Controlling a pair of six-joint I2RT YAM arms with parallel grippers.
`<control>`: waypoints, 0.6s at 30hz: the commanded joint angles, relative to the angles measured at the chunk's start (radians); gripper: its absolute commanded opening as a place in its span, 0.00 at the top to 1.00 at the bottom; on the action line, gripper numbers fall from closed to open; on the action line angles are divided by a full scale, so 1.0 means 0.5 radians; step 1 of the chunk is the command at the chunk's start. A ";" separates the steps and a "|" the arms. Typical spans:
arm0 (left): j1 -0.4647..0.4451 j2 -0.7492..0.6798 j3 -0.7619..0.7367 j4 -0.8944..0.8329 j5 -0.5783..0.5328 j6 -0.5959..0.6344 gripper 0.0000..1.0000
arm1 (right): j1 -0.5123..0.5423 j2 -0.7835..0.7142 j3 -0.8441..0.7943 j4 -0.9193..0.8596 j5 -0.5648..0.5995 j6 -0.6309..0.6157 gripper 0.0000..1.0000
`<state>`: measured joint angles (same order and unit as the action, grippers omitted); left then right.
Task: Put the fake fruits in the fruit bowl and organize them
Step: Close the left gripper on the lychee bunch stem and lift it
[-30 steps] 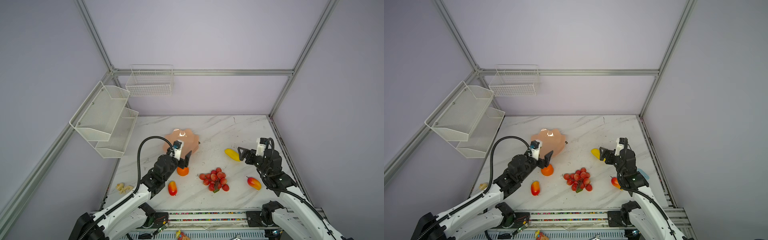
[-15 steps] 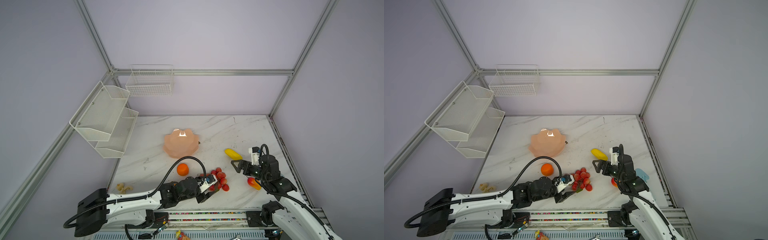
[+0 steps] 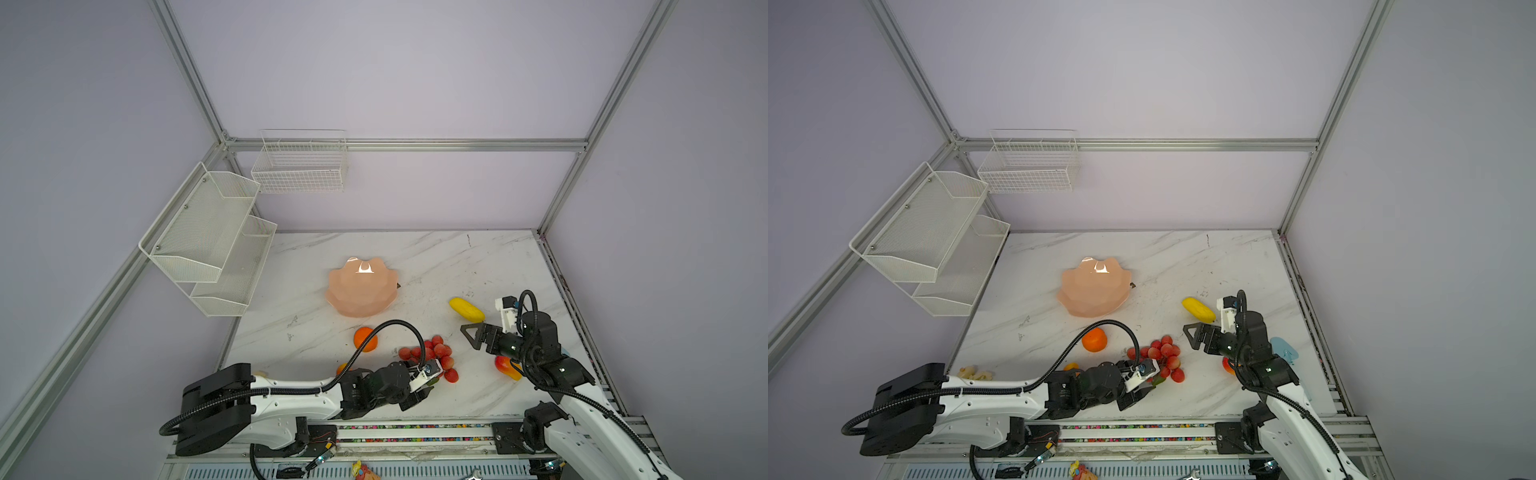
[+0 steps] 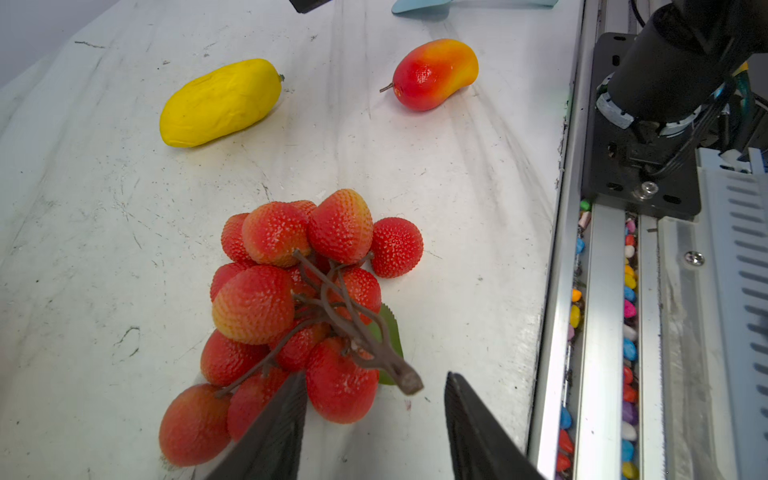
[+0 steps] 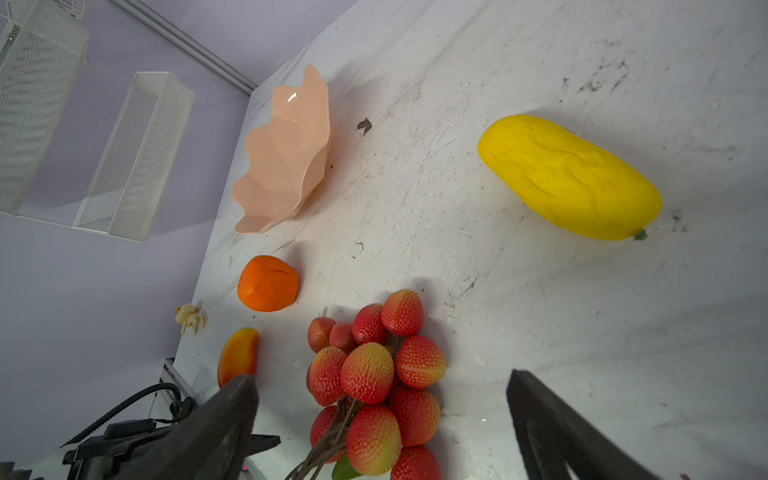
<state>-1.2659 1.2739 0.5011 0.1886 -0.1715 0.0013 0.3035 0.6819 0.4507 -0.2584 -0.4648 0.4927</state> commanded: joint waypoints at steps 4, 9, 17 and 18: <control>-0.010 0.064 0.236 0.177 -0.037 0.093 0.53 | 0.009 0.041 -0.020 0.085 -0.022 0.039 0.03; -0.014 0.150 0.300 0.178 -0.002 0.096 0.64 | 0.010 0.057 -0.016 0.109 -0.024 0.037 0.03; -0.014 0.189 0.335 0.098 0.003 0.083 0.80 | 0.009 0.084 -0.017 0.150 -0.034 0.033 0.03; -0.013 0.186 0.334 0.090 0.003 0.081 0.80 | 0.010 0.090 -0.015 0.159 -0.034 0.034 0.03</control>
<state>-1.2667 1.3705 0.5800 0.2218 -0.1776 0.0418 0.3035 0.7219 0.4507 -0.2134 -0.4694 0.4931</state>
